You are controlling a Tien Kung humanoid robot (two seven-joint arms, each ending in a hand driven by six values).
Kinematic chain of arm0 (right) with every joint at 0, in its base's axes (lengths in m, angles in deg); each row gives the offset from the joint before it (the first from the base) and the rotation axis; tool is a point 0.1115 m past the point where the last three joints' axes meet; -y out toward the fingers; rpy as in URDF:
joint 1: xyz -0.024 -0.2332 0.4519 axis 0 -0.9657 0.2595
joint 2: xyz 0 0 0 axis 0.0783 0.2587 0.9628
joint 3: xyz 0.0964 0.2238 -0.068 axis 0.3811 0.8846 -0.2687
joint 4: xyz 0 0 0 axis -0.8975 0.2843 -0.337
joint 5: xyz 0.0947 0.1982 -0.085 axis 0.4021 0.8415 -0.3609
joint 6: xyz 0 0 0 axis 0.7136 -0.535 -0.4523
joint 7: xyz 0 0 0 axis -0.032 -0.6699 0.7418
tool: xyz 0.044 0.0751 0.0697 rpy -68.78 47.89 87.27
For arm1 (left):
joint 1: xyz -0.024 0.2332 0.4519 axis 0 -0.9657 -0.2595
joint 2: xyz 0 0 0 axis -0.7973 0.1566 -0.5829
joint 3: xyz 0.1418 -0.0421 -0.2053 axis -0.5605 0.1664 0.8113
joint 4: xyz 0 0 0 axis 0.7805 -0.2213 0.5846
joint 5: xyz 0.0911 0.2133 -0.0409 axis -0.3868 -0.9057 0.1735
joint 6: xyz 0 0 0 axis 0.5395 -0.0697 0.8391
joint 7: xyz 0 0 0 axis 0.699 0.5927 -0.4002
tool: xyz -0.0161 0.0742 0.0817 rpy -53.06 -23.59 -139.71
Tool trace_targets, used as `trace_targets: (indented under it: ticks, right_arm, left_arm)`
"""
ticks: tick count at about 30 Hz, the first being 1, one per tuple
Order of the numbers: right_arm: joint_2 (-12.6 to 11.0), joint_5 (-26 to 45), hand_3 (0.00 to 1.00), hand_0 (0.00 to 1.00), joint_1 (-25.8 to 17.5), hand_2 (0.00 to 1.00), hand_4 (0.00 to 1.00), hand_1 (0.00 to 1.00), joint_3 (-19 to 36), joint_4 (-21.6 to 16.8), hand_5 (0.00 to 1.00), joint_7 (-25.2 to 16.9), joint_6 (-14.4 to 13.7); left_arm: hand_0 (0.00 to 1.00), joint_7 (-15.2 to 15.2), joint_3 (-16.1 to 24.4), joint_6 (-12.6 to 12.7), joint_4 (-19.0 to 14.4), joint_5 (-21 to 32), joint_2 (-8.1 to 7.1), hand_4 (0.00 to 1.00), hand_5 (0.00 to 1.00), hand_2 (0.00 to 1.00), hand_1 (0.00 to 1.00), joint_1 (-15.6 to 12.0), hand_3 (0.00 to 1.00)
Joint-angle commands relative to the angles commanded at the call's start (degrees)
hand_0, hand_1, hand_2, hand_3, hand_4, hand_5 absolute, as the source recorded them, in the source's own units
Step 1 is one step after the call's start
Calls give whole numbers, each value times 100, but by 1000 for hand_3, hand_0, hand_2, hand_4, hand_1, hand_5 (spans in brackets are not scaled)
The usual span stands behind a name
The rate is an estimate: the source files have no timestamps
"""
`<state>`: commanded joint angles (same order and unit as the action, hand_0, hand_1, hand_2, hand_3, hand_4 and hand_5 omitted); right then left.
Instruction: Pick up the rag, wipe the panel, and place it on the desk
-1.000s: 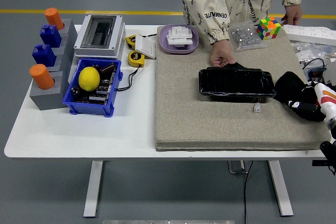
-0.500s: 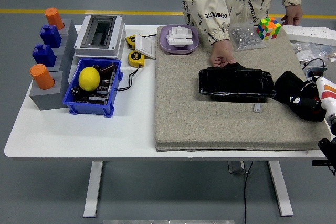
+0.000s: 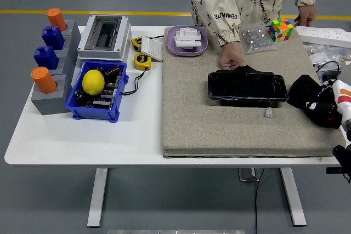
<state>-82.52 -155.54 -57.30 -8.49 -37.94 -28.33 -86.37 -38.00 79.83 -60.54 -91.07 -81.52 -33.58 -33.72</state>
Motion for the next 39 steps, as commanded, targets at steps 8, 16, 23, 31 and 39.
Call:
trace_targets:
  ticks: [8, 16, 23, 31, 39]
  right_arm:
    - [-26, -58, 376, 162, -8, 366, 970, 278, 26, -71, 121, 81, -38]
    - [-119, -106, 368, 125, -26, 313, 918, 231, 110, -348, 124, 180, -114]
    - [-183, -157, 366, 125, -39, 310, 905, 229, 213, -575, 103, 255, -160]
    - [-181, -244, 364, 131, -86, 300, 879, 229, 107, -1009, 61, 504, -222]
    - [-216, -409, 360, 130, -170, 296, 860, 222, -117, -1637, 45, 867, -185]
  left_arm:
    - [605, -1, 21, 1, 7, -6, 6, 631, 447, 639, 636, -9, 560]
    - [604, -1, 60, 1, 8, -23, 17, 631, 443, 639, 636, -13, 561]
    - [605, 0, 80, 4, 4, -40, 11, 630, 442, 638, 636, -15, 561]
    - [606, 0, 93, 4, 7, -54, 5, 632, 444, 638, 637, -36, 561]
    - [606, -2, 91, 6, 10, -61, -2, 632, 444, 636, 636, -55, 559]
